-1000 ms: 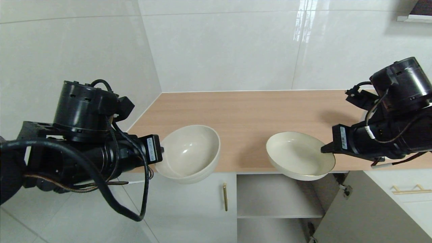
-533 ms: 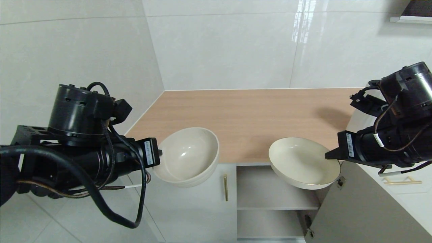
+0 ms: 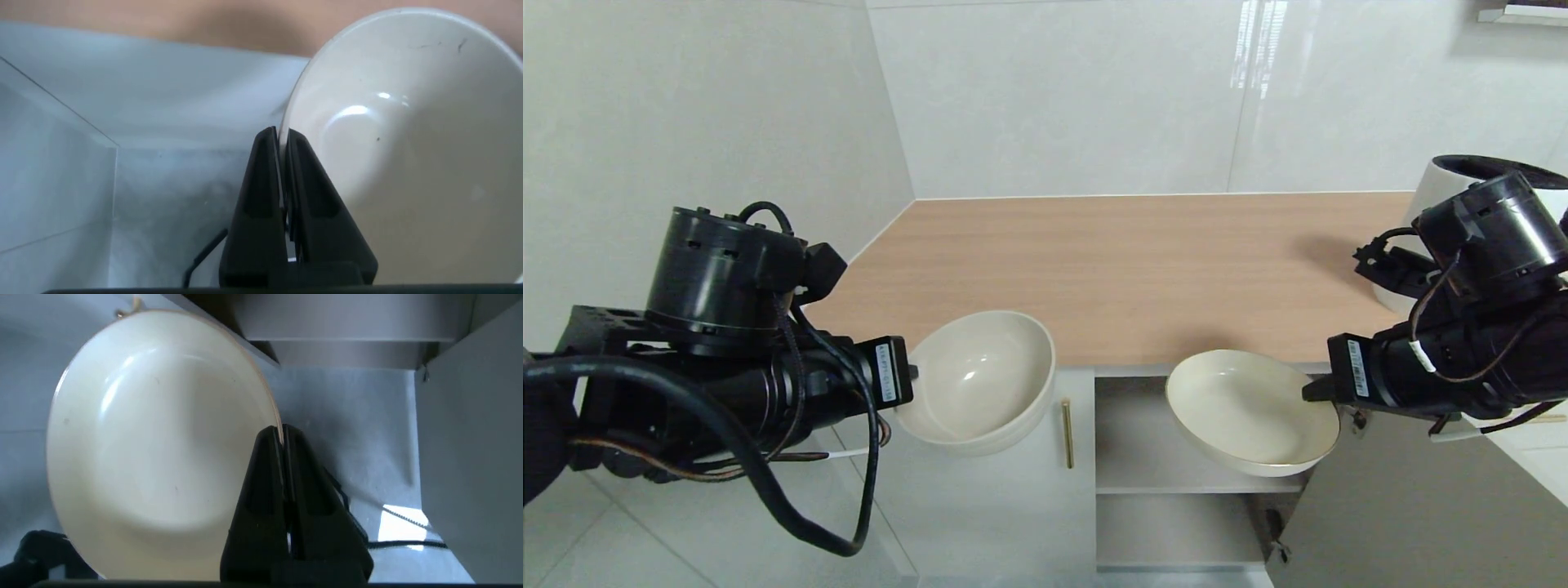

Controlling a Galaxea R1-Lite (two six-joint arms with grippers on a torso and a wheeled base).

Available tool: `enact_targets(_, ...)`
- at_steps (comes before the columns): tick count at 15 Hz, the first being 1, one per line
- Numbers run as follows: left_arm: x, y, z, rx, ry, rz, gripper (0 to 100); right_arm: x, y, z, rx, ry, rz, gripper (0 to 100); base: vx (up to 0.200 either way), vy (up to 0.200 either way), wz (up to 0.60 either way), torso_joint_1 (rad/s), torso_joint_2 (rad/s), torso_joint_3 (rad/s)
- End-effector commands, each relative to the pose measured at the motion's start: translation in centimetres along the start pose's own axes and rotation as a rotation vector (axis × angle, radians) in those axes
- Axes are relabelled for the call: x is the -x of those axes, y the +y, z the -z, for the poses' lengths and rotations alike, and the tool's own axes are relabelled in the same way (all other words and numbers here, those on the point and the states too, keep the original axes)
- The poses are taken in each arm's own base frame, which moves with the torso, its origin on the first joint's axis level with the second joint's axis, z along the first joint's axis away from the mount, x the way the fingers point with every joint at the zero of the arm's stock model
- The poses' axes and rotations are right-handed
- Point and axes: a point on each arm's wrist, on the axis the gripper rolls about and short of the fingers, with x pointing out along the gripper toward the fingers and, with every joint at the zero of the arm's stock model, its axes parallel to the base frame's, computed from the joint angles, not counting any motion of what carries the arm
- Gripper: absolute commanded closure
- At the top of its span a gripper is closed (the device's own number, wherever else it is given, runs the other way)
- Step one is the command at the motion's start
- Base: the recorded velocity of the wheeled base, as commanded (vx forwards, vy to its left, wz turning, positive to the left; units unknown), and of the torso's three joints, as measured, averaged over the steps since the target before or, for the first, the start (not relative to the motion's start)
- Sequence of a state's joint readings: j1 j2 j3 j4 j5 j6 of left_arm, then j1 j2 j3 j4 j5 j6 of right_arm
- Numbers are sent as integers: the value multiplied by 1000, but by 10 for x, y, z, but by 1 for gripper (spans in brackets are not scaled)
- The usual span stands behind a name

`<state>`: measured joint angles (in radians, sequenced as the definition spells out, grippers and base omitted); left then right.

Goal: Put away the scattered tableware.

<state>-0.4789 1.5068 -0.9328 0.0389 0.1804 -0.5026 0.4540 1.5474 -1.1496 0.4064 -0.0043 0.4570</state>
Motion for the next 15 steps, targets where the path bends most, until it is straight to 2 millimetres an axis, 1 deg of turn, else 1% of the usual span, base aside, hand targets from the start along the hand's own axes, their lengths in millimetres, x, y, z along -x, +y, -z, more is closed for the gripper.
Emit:
enact_targets(1, -4, 0, 1, -1, 9, -6, 100, -4, 1, 1, 2, 13, 4, 100, 0, 0, 0, -222, 500, 271)
enact_targets(9, -4, 0, 1, -1, 8, -5, 100, -7, 1, 3, 8, 26, 9, 100, 0, 0, 0, -200, 482, 278)
enact_targets(15, -4, 0, 0, 0, 6, -6, 100, -8, 1, 4, 9, 29, 10, 100, 0, 0, 0, -168, 459, 290)
